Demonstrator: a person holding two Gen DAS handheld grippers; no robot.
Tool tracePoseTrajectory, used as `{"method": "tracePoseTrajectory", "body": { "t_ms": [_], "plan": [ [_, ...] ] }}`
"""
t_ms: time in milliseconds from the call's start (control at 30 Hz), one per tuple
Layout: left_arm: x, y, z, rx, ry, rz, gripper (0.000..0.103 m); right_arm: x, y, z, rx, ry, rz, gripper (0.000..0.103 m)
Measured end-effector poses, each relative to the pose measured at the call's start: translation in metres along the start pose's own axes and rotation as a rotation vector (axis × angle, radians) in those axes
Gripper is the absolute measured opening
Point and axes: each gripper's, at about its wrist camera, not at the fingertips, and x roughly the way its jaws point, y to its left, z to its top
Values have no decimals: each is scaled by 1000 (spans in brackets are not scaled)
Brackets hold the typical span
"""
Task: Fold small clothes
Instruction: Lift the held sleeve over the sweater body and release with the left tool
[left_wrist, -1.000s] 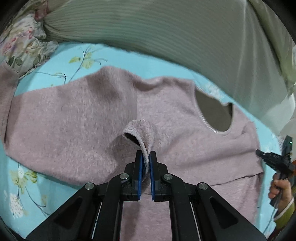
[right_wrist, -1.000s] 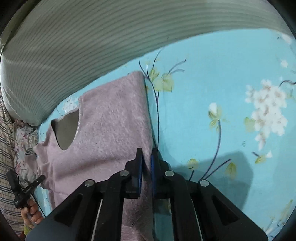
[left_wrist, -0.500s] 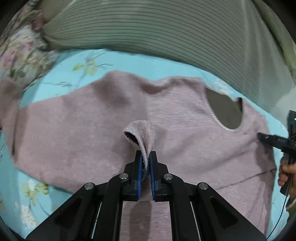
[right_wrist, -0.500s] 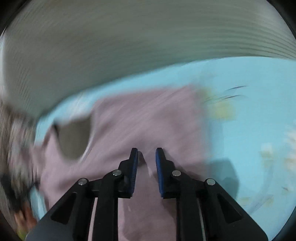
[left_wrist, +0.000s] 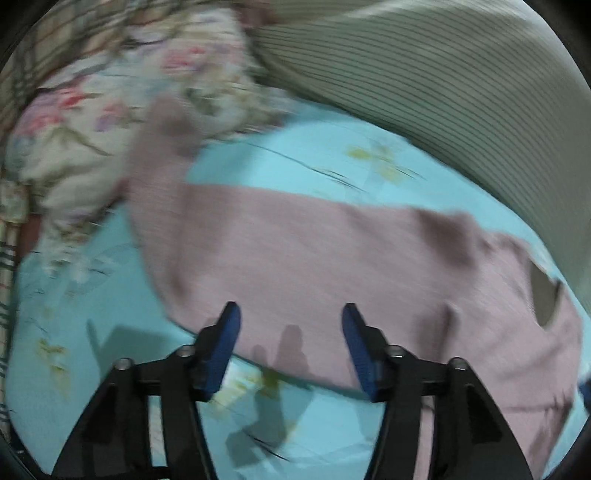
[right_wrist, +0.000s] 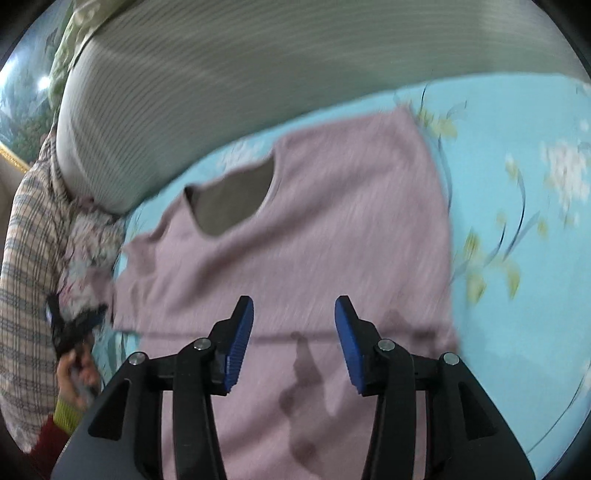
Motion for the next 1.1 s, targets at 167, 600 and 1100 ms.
{"method": "tracePoseTrajectory", "body": {
  "t_ms": [167,600,1100],
  "plan": [
    [31,45,42,-54,-32,159,85,5,13,-26,12,63,10,48],
    [108,122,107,-193,45,150,11,-4,26,-35,-5,73,-23,48],
    [-47,6,50,-9,-162,-388,10,5,47,-36,-20,63,61,48]
  ]
}}
